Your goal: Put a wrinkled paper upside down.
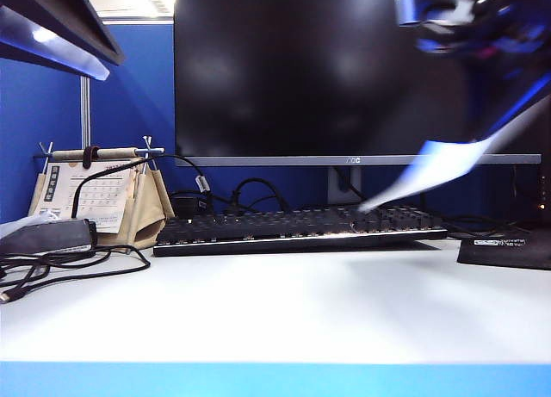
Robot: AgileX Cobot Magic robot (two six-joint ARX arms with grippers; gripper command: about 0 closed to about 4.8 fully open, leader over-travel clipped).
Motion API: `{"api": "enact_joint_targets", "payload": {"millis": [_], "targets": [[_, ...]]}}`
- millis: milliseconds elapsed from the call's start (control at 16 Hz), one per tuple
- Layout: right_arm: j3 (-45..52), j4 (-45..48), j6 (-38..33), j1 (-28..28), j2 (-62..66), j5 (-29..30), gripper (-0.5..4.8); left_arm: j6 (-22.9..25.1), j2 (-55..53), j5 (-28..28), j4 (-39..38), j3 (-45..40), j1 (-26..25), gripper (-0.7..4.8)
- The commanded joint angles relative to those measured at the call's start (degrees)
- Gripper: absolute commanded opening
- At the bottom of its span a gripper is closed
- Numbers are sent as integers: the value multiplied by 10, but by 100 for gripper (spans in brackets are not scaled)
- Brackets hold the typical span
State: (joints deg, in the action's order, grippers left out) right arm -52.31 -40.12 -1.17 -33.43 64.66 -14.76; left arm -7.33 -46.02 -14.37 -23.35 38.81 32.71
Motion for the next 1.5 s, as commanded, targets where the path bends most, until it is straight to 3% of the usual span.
{"api": "enact_joint_targets", "payload": {"millis": [63,313,501,689,876,939,1189,1502], "targets": [[-74,-103,88,-3,13,-99,-8,0,1,-3,17,5,0,120],[-136,-248,137,-13,53,-195,-8,0,1,-3,17,5,0,120],[-134,-233,148,-33,59,-222,-8,0,1,-2,17,5,0,120],[-132,-228,147,-43,85,-111,-8,0,1,-2,17,5,0,120],[-103,-205,144,-76,130,-116,-8,0,1,-2,16,5,0,120],[-71,-160,143,-91,151,-116,-8,0,1,-2,12,5,0,120],[-30,-104,132,-95,188,-100,-8,0,1,-2,5,5,0,120],[-24,-26,131,-91,252,0,-8,-2,1,2,11,5,0,120]]}}
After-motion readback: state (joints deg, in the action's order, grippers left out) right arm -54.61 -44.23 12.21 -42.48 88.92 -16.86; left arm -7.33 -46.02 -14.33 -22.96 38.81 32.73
